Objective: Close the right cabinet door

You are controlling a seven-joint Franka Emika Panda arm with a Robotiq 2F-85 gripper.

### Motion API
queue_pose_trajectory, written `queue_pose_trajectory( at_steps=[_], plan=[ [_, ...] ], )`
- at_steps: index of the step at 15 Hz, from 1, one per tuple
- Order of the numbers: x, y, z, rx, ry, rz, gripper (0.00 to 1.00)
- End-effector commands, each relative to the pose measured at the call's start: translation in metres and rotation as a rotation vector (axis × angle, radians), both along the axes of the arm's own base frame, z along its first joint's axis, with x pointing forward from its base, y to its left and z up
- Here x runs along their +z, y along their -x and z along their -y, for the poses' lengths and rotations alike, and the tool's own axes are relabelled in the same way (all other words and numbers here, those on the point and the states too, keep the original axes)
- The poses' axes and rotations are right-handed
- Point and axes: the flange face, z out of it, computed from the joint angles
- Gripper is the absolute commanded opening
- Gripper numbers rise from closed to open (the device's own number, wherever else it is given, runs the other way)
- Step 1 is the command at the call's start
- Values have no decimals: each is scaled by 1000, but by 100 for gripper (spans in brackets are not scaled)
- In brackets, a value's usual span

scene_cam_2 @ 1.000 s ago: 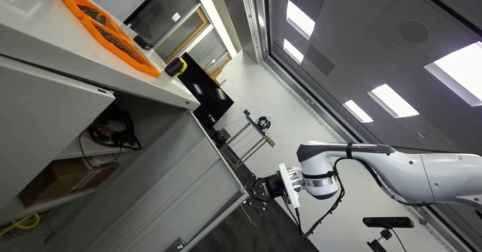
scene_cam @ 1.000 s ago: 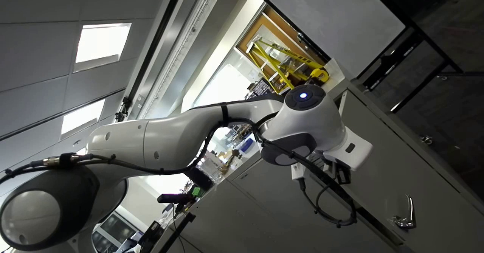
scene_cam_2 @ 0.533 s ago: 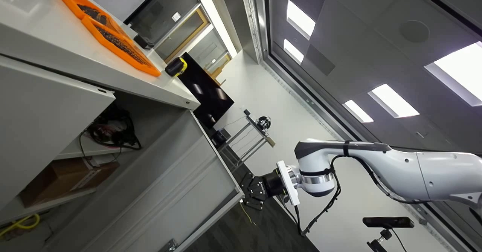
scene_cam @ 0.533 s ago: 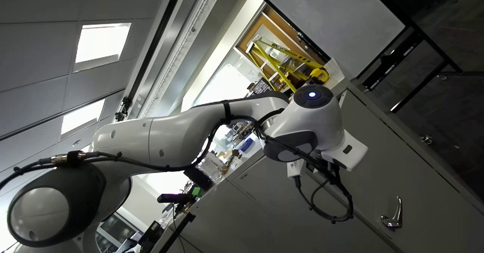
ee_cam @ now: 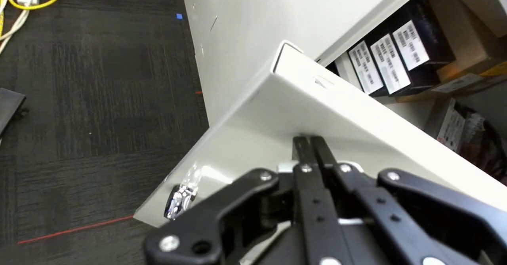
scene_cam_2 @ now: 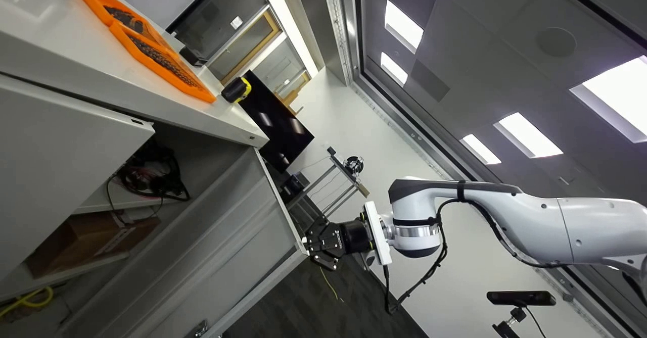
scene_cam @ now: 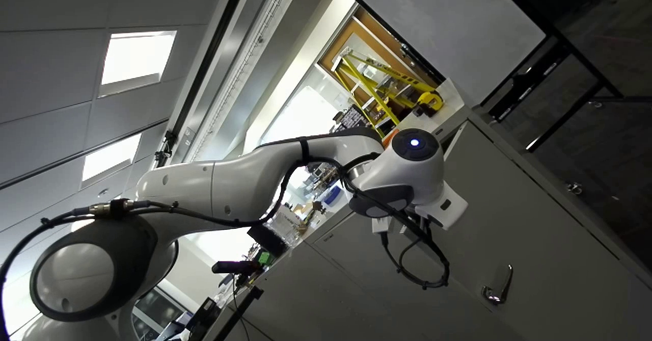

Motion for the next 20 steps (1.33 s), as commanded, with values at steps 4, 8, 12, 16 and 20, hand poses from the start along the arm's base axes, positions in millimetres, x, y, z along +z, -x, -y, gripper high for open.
queue_pose_trajectory(
  at_steps=[4, 8, 12, 16, 20],
  plan=[
    [0, -23, -74, 25, -106, 68, 8],
    [-5, -35, -129, 73, -122, 90, 7],
    [-6, -31, -142, 116, -60, 92, 7],
    [-5, -34, -151, 137, -9, 110, 6],
    [-9, -42, -152, 75, -14, 138, 6]
  ],
)
